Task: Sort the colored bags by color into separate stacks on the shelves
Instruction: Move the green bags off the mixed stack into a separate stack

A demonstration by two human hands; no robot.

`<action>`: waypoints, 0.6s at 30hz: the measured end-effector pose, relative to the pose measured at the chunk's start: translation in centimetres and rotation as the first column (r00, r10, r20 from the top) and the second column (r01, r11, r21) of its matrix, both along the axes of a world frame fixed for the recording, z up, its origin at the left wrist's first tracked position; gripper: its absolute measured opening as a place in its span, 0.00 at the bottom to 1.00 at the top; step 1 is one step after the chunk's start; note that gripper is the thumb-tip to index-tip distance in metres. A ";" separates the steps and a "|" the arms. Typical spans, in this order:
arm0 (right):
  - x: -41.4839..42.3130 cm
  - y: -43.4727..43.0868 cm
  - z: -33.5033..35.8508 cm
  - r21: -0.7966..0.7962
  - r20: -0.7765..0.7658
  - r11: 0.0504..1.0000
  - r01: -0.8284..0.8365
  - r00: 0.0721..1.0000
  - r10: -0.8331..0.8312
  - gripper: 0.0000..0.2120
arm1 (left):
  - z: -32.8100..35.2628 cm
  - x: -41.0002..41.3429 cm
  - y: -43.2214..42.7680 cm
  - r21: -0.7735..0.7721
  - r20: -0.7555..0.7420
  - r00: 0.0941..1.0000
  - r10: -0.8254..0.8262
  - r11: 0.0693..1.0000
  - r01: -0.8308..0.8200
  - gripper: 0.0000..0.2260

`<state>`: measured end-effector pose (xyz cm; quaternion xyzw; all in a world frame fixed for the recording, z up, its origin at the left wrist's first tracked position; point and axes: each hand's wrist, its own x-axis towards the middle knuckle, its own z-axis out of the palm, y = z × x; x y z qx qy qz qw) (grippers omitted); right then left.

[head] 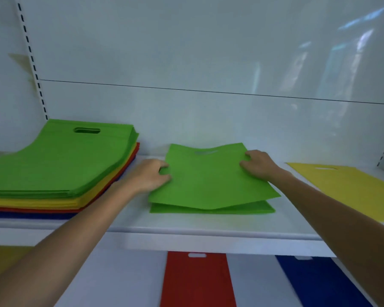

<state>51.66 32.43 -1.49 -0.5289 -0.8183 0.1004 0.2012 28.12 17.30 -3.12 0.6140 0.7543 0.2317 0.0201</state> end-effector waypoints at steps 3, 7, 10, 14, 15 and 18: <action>0.6 0.3 -2.1 -0.075 0.054 0.997 -0.010 0.998 0.014 0.16 | -2.0 0.4 -0.5 -0.105 -0.005 0.999 0.047 0.993 -0.047 0.20; 0.8 0.3 -3.4 -0.064 0.095 0.998 -0.027 0.995 0.033 0.17 | -2.5 0.9 -0.9 -0.067 -0.028 0.993 0.112 0.991 -0.113 0.18; 0.6 0.4 -3.6 -0.056 0.149 0.998 -0.031 0.988 0.039 0.17 | -2.3 1.5 -1.0 -0.042 -0.002 0.988 0.153 0.987 -0.153 0.16; 0.2 0.7 -3.8 -0.021 0.178 1.000 -0.003 0.984 0.007 0.16 | -2.5 1.8 -1.0 -0.022 -0.012 0.984 0.175 0.984 -0.175 0.14; 0.0 0.6 -3.9 -0.011 0.181 1.000 0.020 0.983 -0.017 0.17 | -2.5 1.8 -1.0 -0.018 -0.014 0.984 0.178 0.984 -0.178 0.14; -0.5 0.7 -4.2 0.017 0.197 0.996 0.088 0.976 -0.089 0.17 | -2.5 1.7 -0.9 -0.021 -0.020 0.983 0.182 0.983 -0.182 0.15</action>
